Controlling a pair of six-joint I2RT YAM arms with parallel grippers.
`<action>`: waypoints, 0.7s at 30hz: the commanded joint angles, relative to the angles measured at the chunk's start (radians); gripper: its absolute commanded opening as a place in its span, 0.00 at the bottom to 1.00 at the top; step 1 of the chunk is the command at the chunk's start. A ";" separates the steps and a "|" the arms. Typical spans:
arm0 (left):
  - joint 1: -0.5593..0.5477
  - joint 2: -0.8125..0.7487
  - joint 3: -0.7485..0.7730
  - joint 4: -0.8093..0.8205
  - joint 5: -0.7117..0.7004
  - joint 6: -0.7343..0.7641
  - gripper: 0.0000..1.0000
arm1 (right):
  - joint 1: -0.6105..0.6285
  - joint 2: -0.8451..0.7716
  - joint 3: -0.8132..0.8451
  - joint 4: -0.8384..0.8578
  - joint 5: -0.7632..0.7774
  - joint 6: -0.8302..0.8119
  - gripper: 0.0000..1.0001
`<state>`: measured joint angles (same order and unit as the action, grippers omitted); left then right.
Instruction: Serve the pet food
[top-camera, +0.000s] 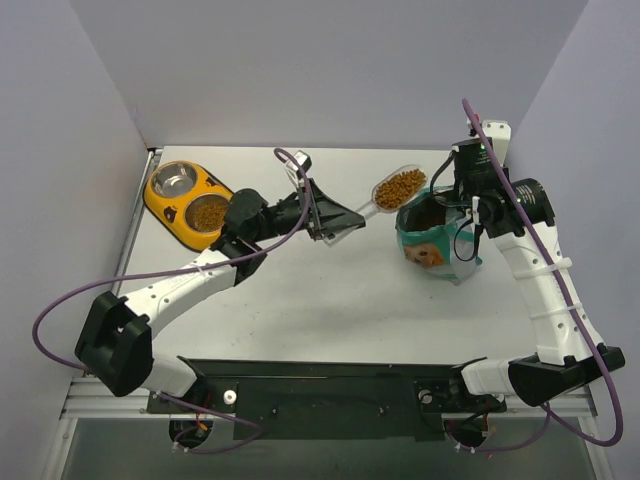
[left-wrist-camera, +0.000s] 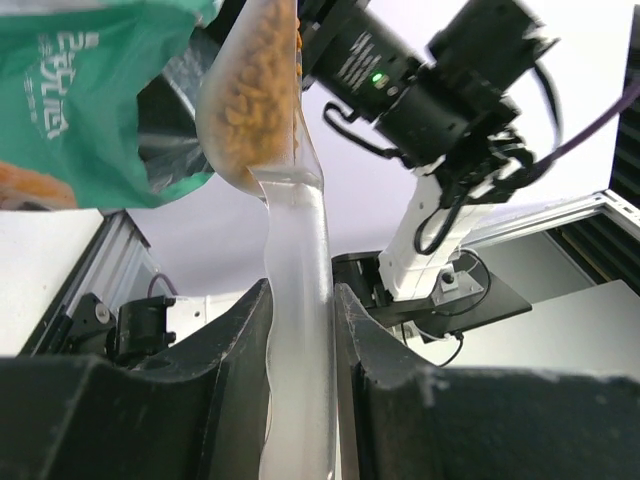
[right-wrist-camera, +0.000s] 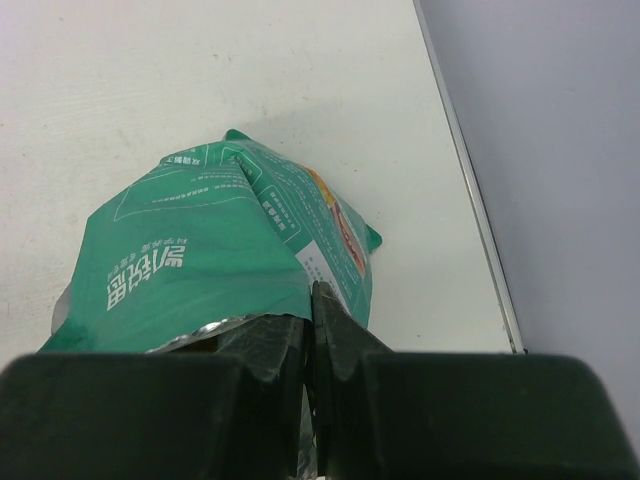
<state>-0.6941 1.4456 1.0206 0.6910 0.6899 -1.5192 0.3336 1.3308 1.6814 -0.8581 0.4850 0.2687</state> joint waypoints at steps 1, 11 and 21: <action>0.064 -0.090 0.022 0.010 -0.021 -0.002 0.00 | -0.004 -0.047 0.015 -0.056 0.072 0.015 0.00; 0.333 -0.047 0.052 0.034 0.059 -0.051 0.00 | 0.004 -0.067 -0.019 -0.061 0.036 0.044 0.00; 0.617 0.068 0.085 0.090 0.118 -0.062 0.00 | 0.010 -0.059 0.008 -0.053 0.003 0.052 0.00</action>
<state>-0.1761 1.4860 1.0779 0.6735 0.7773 -1.5715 0.3428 1.3048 1.6627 -0.8749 0.4477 0.3141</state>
